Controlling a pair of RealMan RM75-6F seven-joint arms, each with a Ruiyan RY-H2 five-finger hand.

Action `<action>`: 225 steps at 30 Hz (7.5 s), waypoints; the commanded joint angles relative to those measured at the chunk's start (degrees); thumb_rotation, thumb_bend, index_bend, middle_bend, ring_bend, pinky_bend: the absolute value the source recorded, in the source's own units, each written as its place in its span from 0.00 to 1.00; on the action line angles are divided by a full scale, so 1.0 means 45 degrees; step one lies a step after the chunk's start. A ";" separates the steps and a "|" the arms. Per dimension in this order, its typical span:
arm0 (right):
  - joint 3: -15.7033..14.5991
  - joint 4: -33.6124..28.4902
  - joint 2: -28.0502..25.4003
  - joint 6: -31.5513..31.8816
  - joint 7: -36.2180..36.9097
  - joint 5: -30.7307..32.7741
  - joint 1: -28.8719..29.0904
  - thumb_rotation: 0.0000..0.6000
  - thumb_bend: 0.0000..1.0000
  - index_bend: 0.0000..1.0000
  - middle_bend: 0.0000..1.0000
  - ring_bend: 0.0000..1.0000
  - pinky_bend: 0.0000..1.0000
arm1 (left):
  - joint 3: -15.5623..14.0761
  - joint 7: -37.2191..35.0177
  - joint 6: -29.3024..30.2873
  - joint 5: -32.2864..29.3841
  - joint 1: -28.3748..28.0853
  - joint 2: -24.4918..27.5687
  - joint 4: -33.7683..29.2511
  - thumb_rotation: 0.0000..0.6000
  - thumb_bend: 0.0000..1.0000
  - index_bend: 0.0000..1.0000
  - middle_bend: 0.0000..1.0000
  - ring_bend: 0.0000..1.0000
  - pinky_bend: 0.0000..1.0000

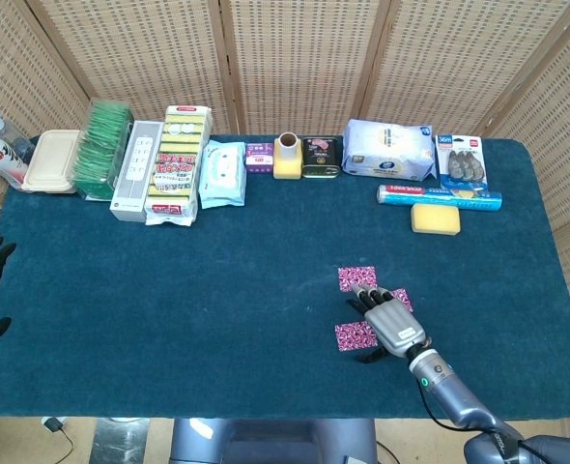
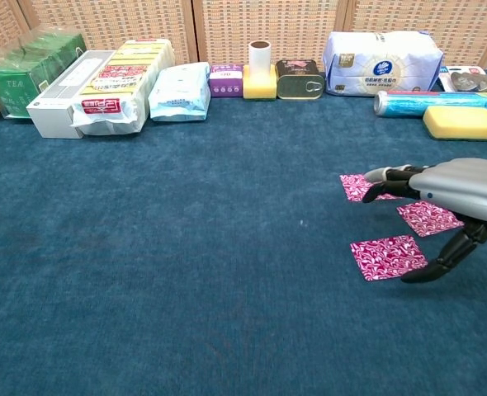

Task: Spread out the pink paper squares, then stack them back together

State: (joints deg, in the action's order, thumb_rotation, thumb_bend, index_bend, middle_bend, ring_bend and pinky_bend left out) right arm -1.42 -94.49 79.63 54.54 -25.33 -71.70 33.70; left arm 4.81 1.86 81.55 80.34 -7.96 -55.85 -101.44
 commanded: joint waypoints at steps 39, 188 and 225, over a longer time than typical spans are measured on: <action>0.2387 0.4000 0.2519 -0.1628 -0.2169 0.4555 0.2475 0.82 0.05 0.22 0.00 0.01 0.12 | 0.0074 0.0059 -0.0220 -0.0256 -0.0112 -0.0004 0.0030 1.00 0.09 0.00 0.00 0.00 0.08; -0.0330 0.1780 -0.0401 -0.1714 -0.2436 0.4023 0.3091 1.00 0.19 0.43 0.04 0.05 0.16 | -0.0095 0.0479 -0.0404 -0.0217 -0.0195 -0.0128 -0.0132 1.00 0.09 0.00 0.00 0.00 0.08; -0.0593 -0.1311 -0.0987 -0.1188 -0.3166 0.3573 0.2915 1.00 0.19 0.29 0.01 0.03 0.13 | -0.0156 0.0336 -0.0283 -0.0046 -0.0124 -0.0089 -0.0128 1.00 0.09 0.00 0.00 0.00 0.08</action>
State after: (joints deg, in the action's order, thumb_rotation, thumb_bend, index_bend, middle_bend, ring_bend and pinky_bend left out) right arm -3.97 -100.02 74.84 49.23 -39.23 -55.97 46.67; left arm 4.11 3.36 80.28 80.13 -8.52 -56.24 -102.01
